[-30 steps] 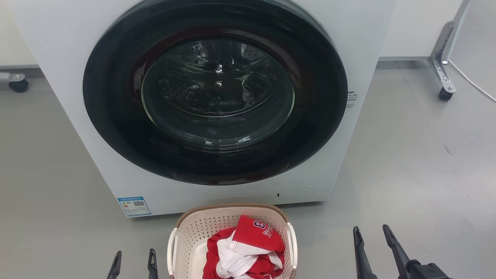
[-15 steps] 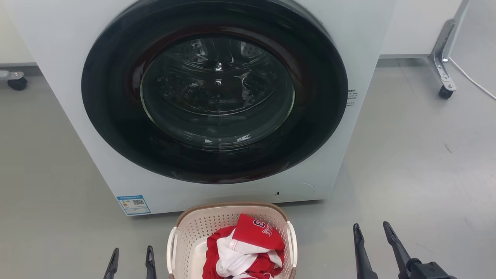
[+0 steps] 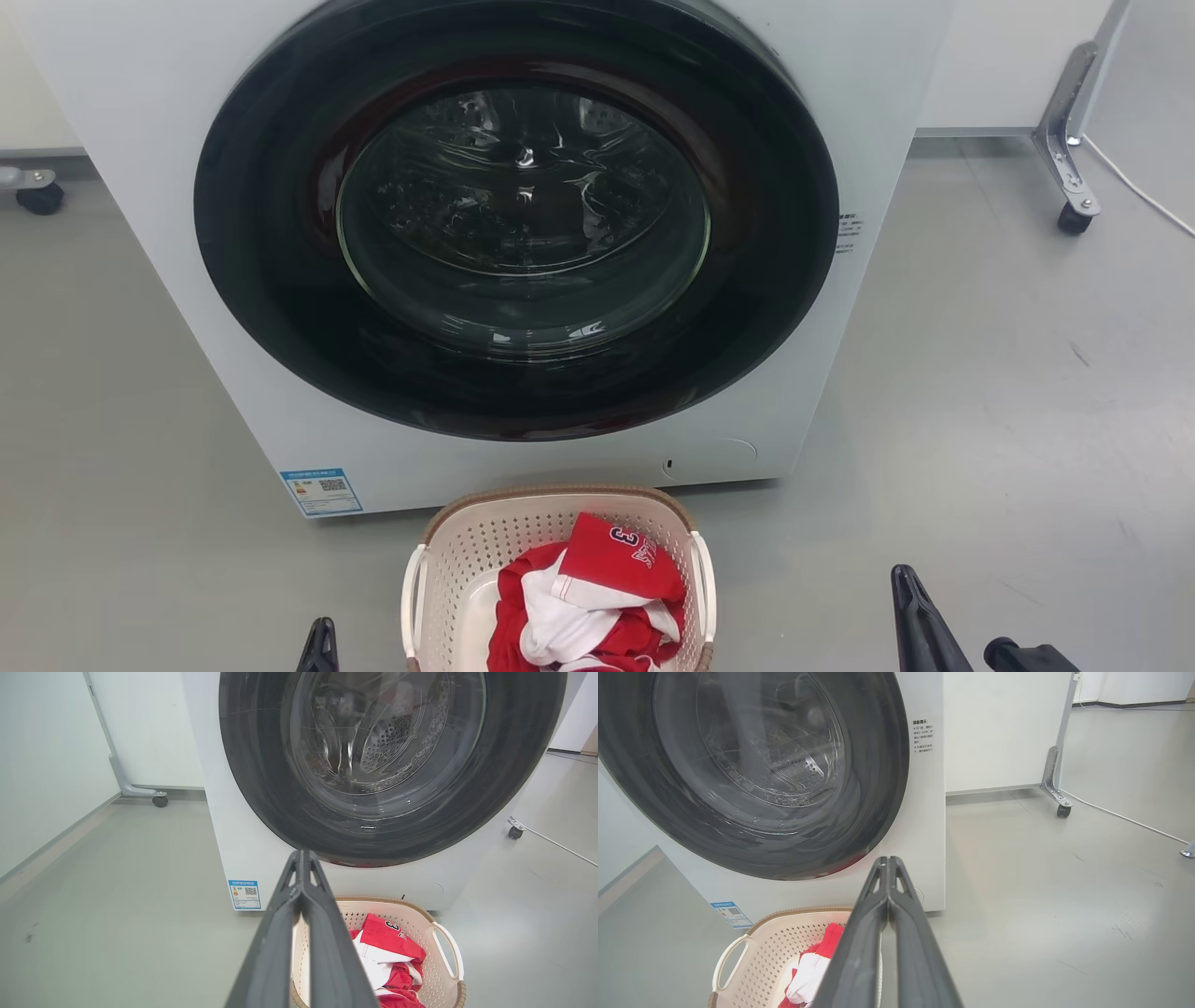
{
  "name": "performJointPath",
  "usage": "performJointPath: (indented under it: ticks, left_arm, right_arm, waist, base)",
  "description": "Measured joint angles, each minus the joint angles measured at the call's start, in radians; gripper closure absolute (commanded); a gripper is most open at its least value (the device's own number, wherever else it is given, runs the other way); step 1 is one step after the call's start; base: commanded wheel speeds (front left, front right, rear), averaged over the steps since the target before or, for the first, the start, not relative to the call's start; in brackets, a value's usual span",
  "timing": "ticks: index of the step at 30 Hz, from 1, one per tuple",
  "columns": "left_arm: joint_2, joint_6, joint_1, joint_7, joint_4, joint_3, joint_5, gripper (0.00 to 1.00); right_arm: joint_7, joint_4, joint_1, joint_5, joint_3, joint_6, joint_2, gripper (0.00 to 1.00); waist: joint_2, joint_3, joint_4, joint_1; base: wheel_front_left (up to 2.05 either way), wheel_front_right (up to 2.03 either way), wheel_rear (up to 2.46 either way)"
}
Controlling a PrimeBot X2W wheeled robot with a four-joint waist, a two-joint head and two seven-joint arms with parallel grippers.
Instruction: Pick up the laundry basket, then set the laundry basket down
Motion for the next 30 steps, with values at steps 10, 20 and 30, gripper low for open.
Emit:
performJointPath:
  ticks: [10,20,30]
  left_arm:
    - [-0.001,-0.024,-0.017,0.039,0.026,0.019,-0.148,1.00]
    - [-0.002,-0.049,-0.052,0.079,0.047,0.043,-0.310,1.00]
    - [-0.003,-0.071,-0.083,0.118,0.074,0.068,-0.454,1.00]
  right_arm:
    - [0.040,0.016,-0.006,0.147,-0.043,0.026,0.003,1.00]
    - [0.080,0.031,-0.022,0.293,-0.088,0.052,0.007,1.00]
    - [0.122,0.051,-0.044,0.439,-0.132,0.077,0.012,1.00]
  waist:
    - [0.0001,-0.001,0.002,0.0000]
    - [0.0000,-0.002,0.003,0.0001]
    - [0.0000,-0.003,0.005,0.0000]
  base:
    - [0.00,0.00,0.00]
    - [0.00,0.00,0.00]
    - [0.00,0.00,0.00]
